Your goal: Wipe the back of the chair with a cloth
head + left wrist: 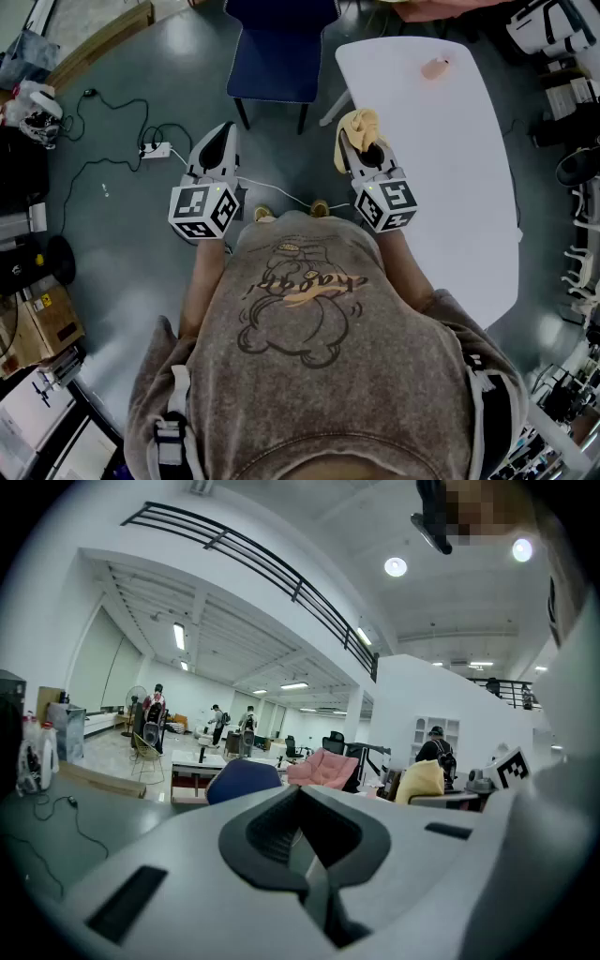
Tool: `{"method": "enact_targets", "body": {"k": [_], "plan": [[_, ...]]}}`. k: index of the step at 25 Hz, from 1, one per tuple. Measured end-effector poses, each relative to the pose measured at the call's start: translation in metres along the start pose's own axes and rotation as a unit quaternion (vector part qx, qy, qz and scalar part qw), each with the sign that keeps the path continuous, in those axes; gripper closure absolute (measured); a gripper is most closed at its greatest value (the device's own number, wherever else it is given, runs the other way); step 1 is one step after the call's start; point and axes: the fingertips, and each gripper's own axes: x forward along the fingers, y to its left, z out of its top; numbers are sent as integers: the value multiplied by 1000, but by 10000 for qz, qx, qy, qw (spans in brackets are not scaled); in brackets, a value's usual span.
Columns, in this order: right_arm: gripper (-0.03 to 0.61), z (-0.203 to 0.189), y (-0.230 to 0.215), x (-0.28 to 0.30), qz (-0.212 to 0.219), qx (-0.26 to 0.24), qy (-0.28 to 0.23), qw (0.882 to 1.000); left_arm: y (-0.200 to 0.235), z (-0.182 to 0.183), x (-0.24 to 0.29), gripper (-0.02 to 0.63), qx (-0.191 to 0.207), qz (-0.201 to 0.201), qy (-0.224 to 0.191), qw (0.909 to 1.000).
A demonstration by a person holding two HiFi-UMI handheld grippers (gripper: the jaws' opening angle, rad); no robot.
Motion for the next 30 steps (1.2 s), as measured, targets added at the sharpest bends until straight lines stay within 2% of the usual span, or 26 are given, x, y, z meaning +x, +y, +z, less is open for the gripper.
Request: {"method": "enact_targets", "body": {"k": [15, 23, 30], "plan": [[508, 2, 24, 15, 36, -27, -109, 9999, 19, 3, 1, 606, 77, -114, 31, 9999], [508, -18, 43, 28, -255, -115, -95, 9996, 44, -6, 4, 606, 142, -467, 37, 9988], [508, -21, 44, 36, -494, 4, -53, 9988, 52, -1, 11, 606, 149, -646, 49, 9978]]}}
